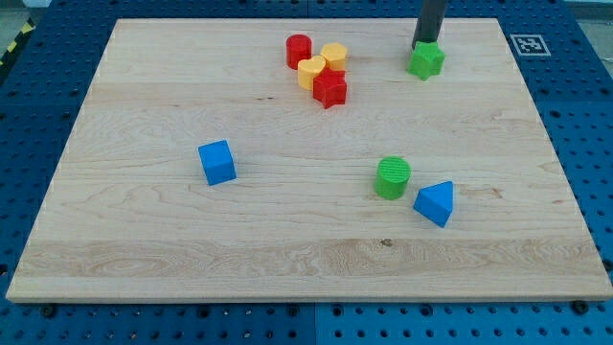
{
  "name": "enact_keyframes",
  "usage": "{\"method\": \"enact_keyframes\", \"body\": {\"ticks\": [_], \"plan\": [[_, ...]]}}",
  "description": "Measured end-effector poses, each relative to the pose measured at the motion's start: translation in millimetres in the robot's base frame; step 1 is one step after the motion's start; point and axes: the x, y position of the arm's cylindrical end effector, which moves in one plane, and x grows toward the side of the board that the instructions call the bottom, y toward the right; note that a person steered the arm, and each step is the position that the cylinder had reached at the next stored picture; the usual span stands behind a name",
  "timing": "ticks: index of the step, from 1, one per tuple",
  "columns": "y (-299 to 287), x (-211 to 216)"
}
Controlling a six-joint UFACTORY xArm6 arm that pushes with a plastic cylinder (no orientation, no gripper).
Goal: Move the green star diagonal bottom right to the red star
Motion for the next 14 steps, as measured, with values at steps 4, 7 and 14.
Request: {"method": "enact_keyframes", "body": {"ticks": [4, 7, 14], "plan": [[4.7, 158.7], [4.7, 238.3], [-56.9, 198.5]]}}
